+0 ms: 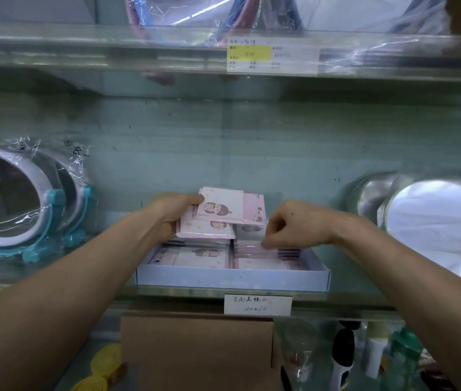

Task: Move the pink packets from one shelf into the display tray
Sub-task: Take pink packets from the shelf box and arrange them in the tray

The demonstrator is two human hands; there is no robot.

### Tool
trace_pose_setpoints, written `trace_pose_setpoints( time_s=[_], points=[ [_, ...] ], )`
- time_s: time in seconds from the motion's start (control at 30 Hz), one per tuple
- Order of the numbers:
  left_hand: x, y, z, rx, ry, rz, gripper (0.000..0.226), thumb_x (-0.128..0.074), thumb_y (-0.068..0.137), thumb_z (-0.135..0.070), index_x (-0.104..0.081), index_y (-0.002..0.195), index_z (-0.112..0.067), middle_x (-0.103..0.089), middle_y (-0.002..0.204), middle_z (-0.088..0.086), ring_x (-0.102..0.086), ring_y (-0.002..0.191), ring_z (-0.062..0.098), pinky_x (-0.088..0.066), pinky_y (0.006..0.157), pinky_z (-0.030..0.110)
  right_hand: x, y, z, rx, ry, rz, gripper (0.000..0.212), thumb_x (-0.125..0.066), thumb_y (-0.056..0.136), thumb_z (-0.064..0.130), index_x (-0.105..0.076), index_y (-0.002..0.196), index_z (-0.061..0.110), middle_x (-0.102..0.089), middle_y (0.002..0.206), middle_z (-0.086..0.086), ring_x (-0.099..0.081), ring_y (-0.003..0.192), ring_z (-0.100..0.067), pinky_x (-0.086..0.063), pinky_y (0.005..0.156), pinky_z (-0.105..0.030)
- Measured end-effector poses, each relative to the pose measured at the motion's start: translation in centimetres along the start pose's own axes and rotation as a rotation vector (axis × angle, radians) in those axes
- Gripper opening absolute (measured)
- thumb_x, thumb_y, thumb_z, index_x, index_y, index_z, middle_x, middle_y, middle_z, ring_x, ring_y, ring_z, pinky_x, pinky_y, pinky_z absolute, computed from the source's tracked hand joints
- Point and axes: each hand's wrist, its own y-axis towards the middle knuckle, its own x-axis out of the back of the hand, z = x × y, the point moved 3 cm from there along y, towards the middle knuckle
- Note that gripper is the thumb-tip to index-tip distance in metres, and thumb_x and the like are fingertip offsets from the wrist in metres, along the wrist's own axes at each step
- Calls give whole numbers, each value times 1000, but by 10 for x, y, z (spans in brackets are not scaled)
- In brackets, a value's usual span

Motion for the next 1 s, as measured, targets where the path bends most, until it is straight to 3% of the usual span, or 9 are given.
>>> trace_pose_setpoints(
  time_s=[0.1, 0.2, 0.3, 0.37, 0.47, 0.57, 0.77, 0.9, 1.0],
  points=[
    [-5, -1, -1, 9, -10, 18, 11, -55, 94, -6, -60, 84, -3, -68, 54, 5, -64, 41, 16, -54, 40, 31, 19, -8, 7, -47, -149, -294, 29, -64, 81, 45, -57, 70, 19, -61, 77, 3, -58, 80, -23, -40, 63, -28],
    [-8, -4, 1, 18, 24, 18, 10, -56, 93, -5, -59, 85, -1, -68, 55, 7, -65, 41, 17, -54, 41, 33, 24, -11, 8, -80, -244, -373, 28, -66, 77, 50, -59, 86, 23, -63, 100, -1, -55, 91, -25, -39, 70, -29],
    [-16, -12, 3, 52, 20, 74, 12, -53, 94, -5, -59, 85, 0, -69, 60, 10, -65, 43, 18, -54, 42, 33, 9, -12, 20, 35, -182, -167, 69, -74, 70, 50, -46, 130, 28, -46, 131, 1, -46, 119, -22, -42, 94, -34],
    [-26, -20, 3, 73, 36, 124, 11, -52, 95, -7, -58, 87, -2, -67, 70, 12, -65, 52, 20, -54, 43, 29, -6, -7, 32, 172, -131, -104, 77, -74, 74, 41, -35, 140, 28, -42, 135, 2, -43, 123, -21, -39, 102, -37],
    [-24, -23, -2, 57, 99, 71, 15, -54, 95, -15, -57, 83, -6, -61, 79, 12, -58, 65, 22, -53, 42, 26, -11, -4, 31, 252, -5, -138, 46, -56, 87, 12, -48, 129, 29, -57, 116, 0, -53, 104, -24, -45, 85, -34],
    [-2, -18, -5, 8, 140, -49, 8, -59, 89, -6, -60, 94, 1, -65, 95, 20, -63, 73, 30, -58, 57, 37, -2, -12, 19, 238, -65, -172, 45, -42, 85, -1, -60, 114, 30, -65, 102, 2, -55, 90, -21, -42, 69, -29],
    [15, -21, -3, 12, 121, -103, 20, -50, 92, 3, -57, 110, -1, -66, 92, 17, -67, 49, 22, -56, 43, 39, 2, -34, 21, 170, -301, -118, 49, -46, 85, 3, -63, 119, 34, -65, 113, 3, -56, 103, -23, -44, 76, -28],
    [6, -24, -6, -57, 137, -94, 40, -42, 91, 9, -59, 120, -13, -58, 114, 14, -61, 69, 22, -55, 48, 35, -17, -24, 21, 118, -225, 92, 39, -48, 91, 16, -63, 120, 38, -63, 120, 8, -58, 100, -18, -50, 87, -31],
    [3, -28, -8, -64, 56, -69, 61, -44, 91, 11, -36, 145, -19, -51, 132, 14, -60, 77, 24, -55, 61, 37, -15, -23, 14, 14, -112, 245, 35, -49, 85, 26, -67, 113, 36, -65, 116, 6, -66, 98, -26, -55, 88, -40]
  ],
)
